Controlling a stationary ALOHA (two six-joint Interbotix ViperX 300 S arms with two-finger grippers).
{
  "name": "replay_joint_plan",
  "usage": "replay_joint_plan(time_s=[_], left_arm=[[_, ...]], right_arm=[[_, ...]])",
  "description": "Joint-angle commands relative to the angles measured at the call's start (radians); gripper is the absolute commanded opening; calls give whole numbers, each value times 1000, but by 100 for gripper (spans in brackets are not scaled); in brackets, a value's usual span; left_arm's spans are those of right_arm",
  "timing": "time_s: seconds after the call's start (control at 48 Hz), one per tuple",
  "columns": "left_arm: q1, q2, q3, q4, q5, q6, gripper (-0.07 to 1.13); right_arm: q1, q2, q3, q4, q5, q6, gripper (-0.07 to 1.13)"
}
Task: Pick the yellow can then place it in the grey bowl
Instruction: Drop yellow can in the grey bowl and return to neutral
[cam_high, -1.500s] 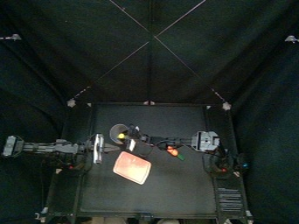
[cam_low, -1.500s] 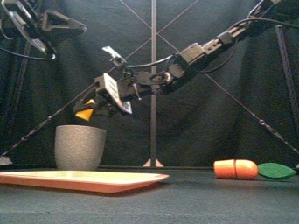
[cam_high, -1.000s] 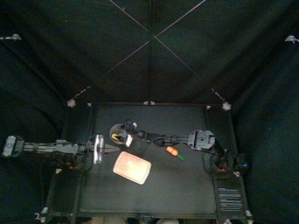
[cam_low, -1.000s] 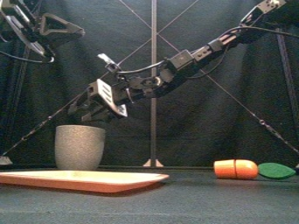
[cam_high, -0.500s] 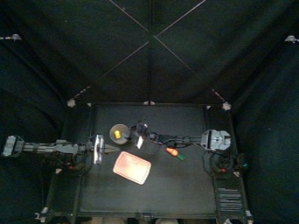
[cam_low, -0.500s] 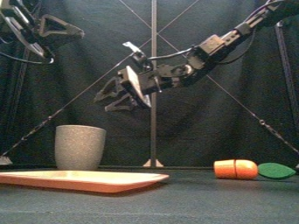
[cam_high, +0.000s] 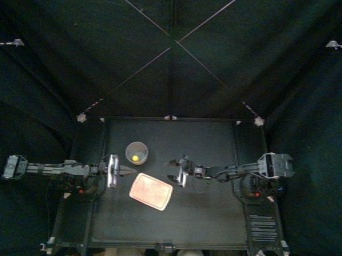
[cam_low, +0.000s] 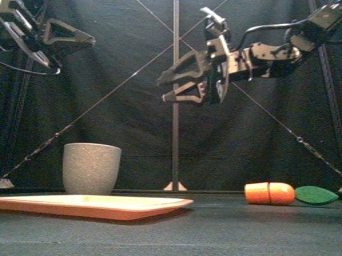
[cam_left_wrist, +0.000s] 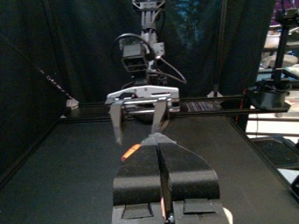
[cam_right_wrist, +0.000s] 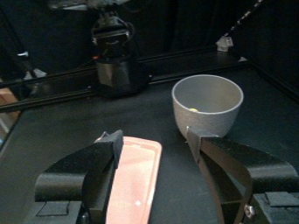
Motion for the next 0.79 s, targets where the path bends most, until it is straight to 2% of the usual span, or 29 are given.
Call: replay_joint_plan(time_s=[0.021, 0.417, 0.792], left_arm=[[8, 2, -6, 2, -8, 2, -1], [26, 2, 17, -2, -8, 0, -1], [37, 2, 38, -14, -6, 0, -1]], right_arm=[[11, -89, 20, 3, -17, 3, 94], [52, -360, 255, 6, -17, 6, 94], [51, -546, 425, 91, -17, 8, 94]])
